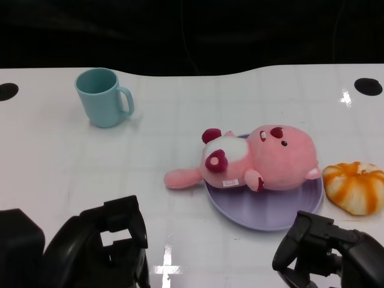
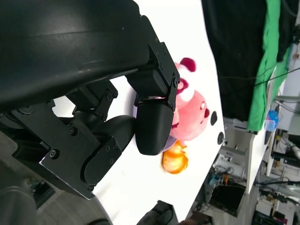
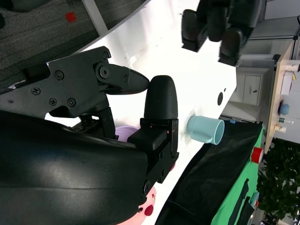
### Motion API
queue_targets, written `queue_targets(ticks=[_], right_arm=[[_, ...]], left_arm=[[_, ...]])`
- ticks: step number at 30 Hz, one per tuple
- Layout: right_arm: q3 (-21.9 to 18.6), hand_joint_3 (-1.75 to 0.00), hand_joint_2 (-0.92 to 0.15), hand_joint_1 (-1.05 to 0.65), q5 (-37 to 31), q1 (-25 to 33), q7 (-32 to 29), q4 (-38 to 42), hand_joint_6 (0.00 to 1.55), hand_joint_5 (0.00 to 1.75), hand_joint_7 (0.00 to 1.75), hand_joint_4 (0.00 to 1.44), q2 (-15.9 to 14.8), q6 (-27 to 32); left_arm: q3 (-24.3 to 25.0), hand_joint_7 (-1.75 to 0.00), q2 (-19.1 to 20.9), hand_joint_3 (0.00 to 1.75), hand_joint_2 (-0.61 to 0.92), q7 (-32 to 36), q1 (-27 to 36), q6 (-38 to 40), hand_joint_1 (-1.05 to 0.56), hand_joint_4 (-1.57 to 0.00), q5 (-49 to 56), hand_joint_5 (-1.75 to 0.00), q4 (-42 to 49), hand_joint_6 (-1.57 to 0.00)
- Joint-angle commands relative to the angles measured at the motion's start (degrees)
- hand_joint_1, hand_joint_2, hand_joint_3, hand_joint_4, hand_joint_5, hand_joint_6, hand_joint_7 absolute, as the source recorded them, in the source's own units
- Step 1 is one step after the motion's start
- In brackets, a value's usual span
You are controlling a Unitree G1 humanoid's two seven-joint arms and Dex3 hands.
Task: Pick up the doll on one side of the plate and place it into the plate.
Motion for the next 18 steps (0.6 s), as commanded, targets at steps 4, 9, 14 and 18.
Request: queue_targets(ticks=[4,9,14,18], right_arm=[[-1.4,-0.64,-0.78,-0.23,0.7,0.8,0.5,-0.4,0.55,1.71,1.48,0.66,-0.9,-1.0],[-1.7,-0.64,-0.78,-0.22,0.6,1.2,0.7,-0.1,0.55,1.72,1.49,0.66,-1.1,-1.8],[-1.9,-0.64,-0.78,-0.21,0.5,1.1,0.7,0.0,0.55,1.7,1.48,0.66,-1.3,-1.4],[-1.9,-0.64,-0.78,-0.22,0.4,1.0,0.9,0.3,0.55,1.71,1.48,0.66,-1.3,-1.8]], left_arm=[[-0.9,-1.72,-0.2,1.54,0.35,-1.8,-0.4,-2.5,-0.1,-0.99,-0.6,-1.75,4.1,-0.82],[-1.8,-1.73,-0.4,1.55,0.34,-0.3,-0.1,-0.9,-0.1,-0.98,-0.2,-1.75,3.4,-0.82],[-2.3,-1.74,0.0,1.59,0.32,-0.8,-0.3,-2.4,-0.08,-0.99,0.3,-1.75,4.0,-0.82],[-2.4,-1.75,0.0,1.6,0.32,-1.1,-0.3,-3.1,-0.08,-0.99,0.2,-1.75,4.2,-0.82]])
